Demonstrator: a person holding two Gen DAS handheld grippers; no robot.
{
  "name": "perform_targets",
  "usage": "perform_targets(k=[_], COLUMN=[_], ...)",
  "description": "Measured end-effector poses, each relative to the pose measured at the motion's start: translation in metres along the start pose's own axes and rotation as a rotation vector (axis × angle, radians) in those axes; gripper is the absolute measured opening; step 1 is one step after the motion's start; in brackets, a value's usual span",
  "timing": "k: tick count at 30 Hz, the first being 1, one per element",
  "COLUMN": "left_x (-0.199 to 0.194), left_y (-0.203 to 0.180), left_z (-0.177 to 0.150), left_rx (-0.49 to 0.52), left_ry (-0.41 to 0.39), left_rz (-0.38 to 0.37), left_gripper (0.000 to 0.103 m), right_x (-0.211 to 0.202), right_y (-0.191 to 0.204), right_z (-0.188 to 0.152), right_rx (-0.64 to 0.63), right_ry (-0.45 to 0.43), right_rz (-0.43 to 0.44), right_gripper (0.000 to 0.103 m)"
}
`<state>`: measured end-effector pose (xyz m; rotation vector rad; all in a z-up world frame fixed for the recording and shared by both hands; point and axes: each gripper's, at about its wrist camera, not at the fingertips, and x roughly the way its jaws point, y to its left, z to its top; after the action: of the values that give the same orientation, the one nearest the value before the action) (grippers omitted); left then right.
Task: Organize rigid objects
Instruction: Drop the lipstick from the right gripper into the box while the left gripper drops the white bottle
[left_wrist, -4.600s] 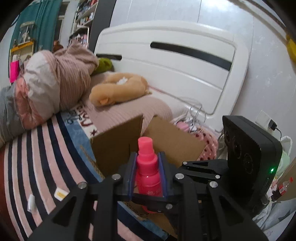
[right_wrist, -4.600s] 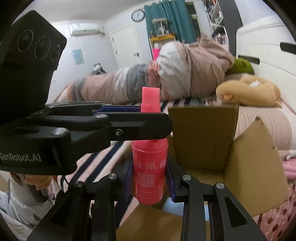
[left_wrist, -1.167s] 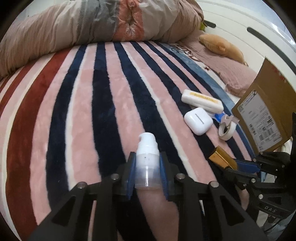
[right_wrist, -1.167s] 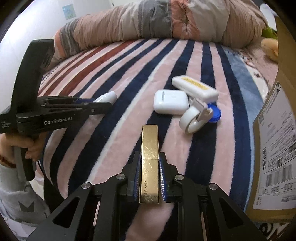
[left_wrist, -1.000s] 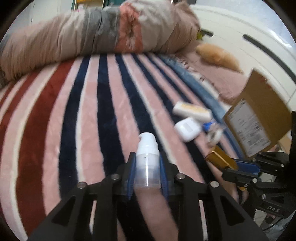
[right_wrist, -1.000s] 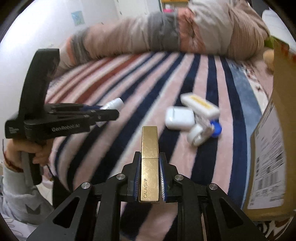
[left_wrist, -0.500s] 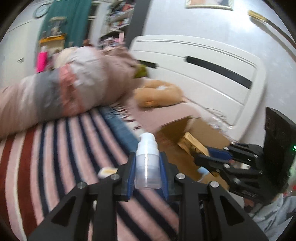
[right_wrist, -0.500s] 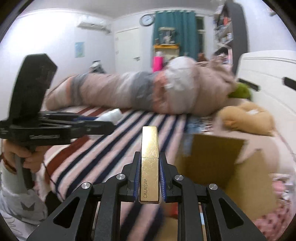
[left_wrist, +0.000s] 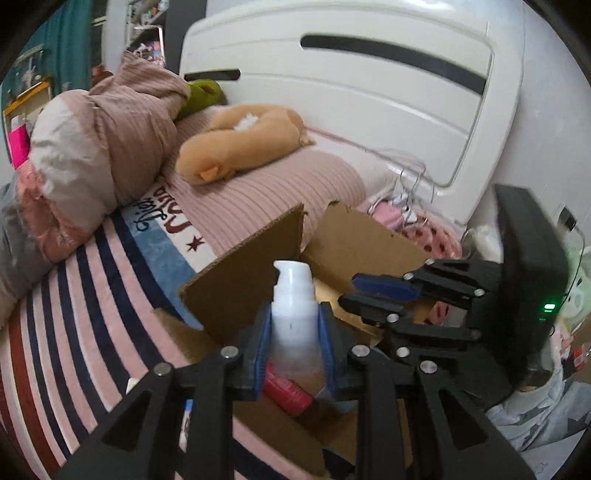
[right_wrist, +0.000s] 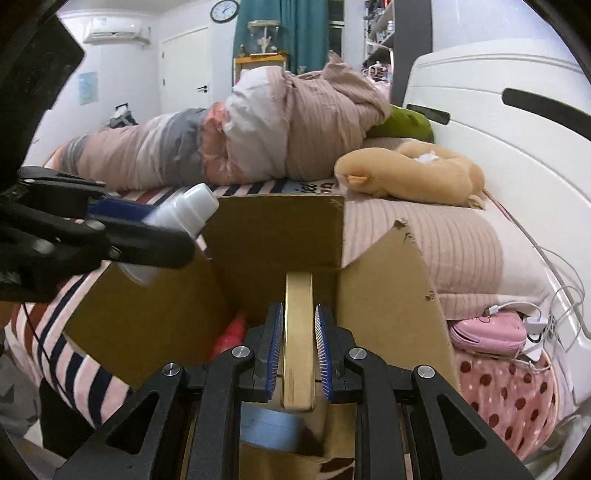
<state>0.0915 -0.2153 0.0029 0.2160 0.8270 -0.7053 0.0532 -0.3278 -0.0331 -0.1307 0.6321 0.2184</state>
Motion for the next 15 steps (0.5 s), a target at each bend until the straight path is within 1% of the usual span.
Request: perform_targets(k=[2, 5, 8, 11, 15], left_x=[0.01, 0.02, 0.024, 0.027, 0.024], left_y=[0.0, -0.002, -0.002, -0.001, 0.003], left_z=[0.003, 0.006, 0.006, 0.007, 0.003], left_rx=[0.012, 0.02, 0.023, 0.018, 0.008], left_ry=[0.023, 0.044, 0.046, 0.045, 0.043], left_rz=[0.004, 0.007, 0.003, 0.008, 0.021], left_gripper=[0.021, 0.021, 0.022, 0.026, 0.028], right_x=[-0.001, -0.002, 0.001, 0.002, 0.003], right_y=[-0.006, -0.01, -0.014, -0.013, -0.012], right_z=[-0.001, -0.004, -0.003, -0.003, -0.001], right_rx=[0.018, 0.036, 0.038, 0.035, 0.03], right_ry=[-0.007, -0.013, -0.013, -0.012, -0.008], right_rz=[-0.009, 0.012, 0.02, 0.028, 0.023], right_gripper=[0.014, 0.014, 0.014, 0.014, 0.014])
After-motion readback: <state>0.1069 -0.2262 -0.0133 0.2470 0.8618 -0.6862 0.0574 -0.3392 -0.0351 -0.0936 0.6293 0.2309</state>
